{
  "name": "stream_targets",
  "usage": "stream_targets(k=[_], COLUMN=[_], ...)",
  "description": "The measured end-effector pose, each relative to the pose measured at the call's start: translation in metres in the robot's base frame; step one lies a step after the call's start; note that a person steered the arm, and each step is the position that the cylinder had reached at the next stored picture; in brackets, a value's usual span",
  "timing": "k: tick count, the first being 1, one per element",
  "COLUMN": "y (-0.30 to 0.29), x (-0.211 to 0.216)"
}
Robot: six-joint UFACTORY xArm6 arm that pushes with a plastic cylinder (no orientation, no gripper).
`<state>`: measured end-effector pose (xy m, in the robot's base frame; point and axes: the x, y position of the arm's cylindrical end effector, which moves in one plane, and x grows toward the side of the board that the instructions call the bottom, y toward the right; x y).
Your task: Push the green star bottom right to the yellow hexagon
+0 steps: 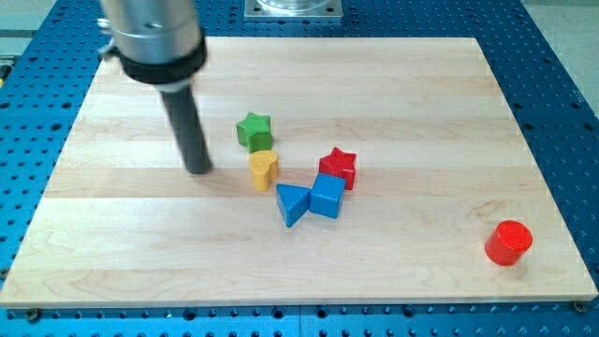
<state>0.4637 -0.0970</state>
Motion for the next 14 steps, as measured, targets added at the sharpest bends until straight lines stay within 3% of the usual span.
stream_targets(k=[1, 2, 3, 5, 7, 8, 9, 10, 11, 12, 14], y=[0.079, 0.087, 0.041, 0.087, 0.036, 0.041, 0.040, 0.029, 0.016, 0.007, -0.003], x=[-0.003, -0.017, -0.020, -0.024, -0.069, -0.037, -0.030, -0.065, -0.064, -0.016, -0.059])
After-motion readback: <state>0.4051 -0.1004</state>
